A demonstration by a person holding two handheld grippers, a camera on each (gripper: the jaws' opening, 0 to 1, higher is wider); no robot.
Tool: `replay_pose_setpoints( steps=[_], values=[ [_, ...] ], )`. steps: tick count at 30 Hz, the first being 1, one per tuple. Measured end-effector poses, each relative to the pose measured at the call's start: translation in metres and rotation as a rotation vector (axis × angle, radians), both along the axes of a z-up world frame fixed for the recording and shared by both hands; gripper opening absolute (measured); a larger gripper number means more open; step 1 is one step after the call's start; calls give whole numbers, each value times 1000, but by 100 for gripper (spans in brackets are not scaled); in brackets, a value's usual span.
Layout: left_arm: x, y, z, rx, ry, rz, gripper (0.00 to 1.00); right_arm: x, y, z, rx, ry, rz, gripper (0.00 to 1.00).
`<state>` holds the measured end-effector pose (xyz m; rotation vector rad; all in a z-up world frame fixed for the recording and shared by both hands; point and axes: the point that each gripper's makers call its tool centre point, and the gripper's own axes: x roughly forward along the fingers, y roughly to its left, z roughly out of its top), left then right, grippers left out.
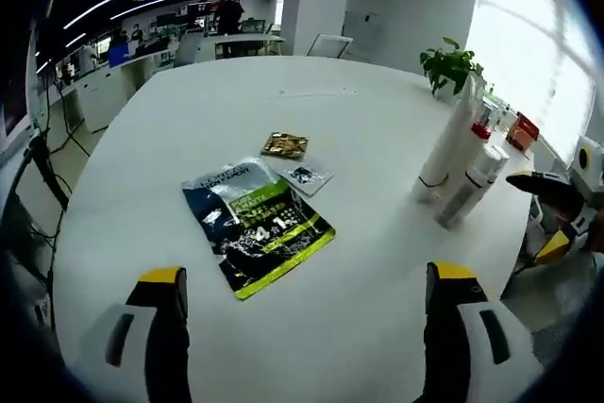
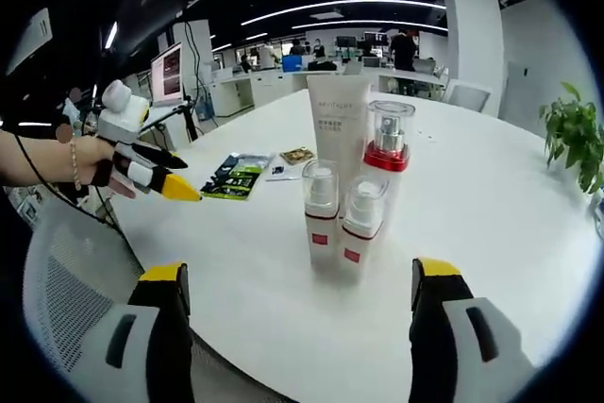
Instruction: Arrange the skincare products in the storage area until every visible bottle or jar stands upright without overlapping.
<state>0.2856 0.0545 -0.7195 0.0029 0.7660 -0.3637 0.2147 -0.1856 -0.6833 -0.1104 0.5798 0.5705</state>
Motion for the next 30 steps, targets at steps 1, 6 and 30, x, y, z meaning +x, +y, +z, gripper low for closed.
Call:
replay_pose_setpoints(
  steps=[1, 6, 30],
  values=[
    [2, 0, -1, 2, 0, 3, 99, 0, 0, 0, 0, 2, -1, 97],
    [17, 0, -15, 28, 28, 25, 99, 1, -2, -2, -2, 9, -9, 97],
    [73, 20, -46, 78, 126, 268, 89, 2, -9, -9, -15, 31, -49, 95]
  ],
)
